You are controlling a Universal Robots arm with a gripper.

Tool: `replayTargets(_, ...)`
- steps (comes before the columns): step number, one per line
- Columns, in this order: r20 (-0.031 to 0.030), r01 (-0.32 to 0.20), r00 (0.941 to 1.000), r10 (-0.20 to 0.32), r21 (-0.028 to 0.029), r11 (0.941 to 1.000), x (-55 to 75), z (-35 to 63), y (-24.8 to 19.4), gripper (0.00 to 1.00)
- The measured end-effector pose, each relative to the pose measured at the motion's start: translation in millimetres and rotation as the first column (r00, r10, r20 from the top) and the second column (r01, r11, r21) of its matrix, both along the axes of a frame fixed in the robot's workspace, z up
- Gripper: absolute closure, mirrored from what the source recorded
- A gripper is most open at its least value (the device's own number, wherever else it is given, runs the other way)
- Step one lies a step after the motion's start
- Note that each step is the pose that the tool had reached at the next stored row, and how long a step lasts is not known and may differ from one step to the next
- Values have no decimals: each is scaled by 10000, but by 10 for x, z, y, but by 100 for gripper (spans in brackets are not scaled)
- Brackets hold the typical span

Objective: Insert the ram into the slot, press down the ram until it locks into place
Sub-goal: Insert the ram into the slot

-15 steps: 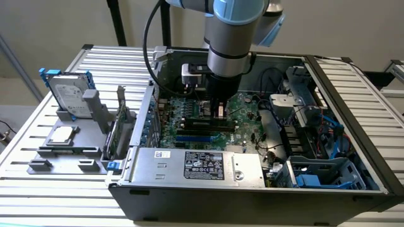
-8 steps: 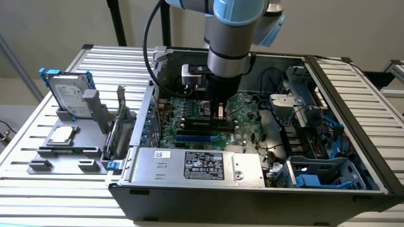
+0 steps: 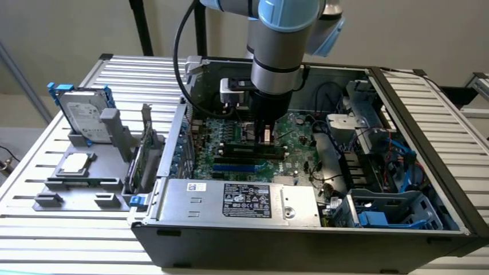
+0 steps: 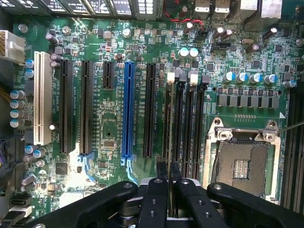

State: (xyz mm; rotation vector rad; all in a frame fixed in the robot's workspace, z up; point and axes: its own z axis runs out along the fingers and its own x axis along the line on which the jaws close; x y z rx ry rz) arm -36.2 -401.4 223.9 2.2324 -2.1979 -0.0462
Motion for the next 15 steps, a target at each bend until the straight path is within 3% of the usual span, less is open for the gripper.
replayTargets(11, -1, 6, 10000, -6, -2, 10000, 0, -16, 1, 87)
replayTargets(15, 0, 6, 10000, -6, 3, 10000, 0, 20, 1, 78)
